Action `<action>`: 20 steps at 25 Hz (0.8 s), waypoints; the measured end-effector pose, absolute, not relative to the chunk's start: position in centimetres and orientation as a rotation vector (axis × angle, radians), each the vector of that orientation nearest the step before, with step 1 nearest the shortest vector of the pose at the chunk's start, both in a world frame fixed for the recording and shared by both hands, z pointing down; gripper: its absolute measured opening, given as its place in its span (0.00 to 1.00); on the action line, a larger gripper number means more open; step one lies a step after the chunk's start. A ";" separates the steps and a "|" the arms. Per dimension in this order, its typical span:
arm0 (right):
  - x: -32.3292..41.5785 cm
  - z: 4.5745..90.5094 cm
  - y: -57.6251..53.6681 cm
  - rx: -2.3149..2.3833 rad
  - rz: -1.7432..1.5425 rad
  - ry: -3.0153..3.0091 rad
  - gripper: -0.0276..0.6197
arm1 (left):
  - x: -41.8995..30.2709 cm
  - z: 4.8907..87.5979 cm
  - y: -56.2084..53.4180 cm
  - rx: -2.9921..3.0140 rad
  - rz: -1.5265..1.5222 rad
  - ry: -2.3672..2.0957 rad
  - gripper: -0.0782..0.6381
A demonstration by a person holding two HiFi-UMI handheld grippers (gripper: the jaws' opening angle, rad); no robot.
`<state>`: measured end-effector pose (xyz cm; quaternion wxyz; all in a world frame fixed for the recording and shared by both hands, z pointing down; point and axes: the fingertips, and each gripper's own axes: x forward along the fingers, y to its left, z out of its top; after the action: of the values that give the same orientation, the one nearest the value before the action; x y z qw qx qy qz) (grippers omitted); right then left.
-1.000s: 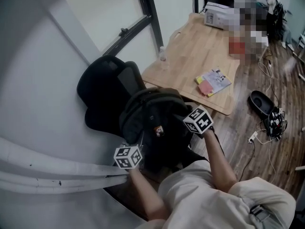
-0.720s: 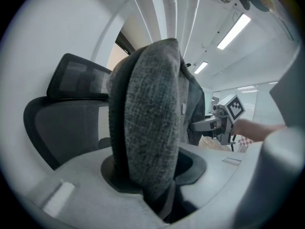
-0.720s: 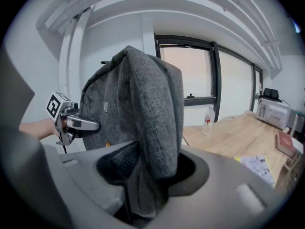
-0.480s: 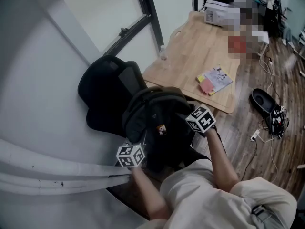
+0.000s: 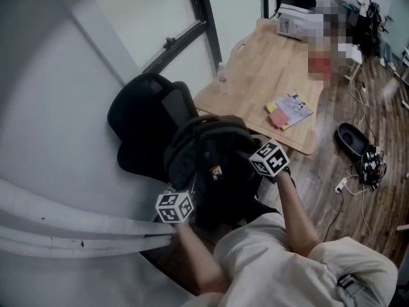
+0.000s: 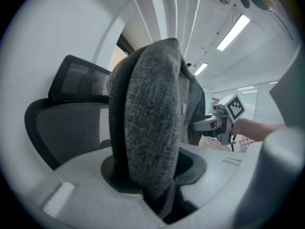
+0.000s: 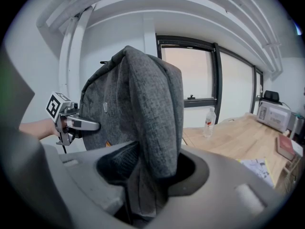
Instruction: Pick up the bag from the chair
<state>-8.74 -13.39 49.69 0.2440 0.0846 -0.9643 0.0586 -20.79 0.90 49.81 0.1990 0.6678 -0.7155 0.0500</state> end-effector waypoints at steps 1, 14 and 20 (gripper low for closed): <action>-8.8 49.6 -13.4 0.231 0.157 -2.634 0.33 | -20.8 49.8 1.0 1.868 0.139 -2.004 0.30; -8.9 49.8 -12.9 0.218 0.149 -2.631 0.33 | -20.8 49.9 1.5 1.865 0.144 -2.007 0.30; -8.8 49.9 -12.9 0.217 0.148 -2.630 0.33 | -20.7 50.0 1.6 1.871 0.148 -1.994 0.30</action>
<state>-8.80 -12.89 49.95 0.2466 0.0795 -0.9643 0.0542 -20.69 1.57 50.02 0.2004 0.6695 -0.7133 0.0531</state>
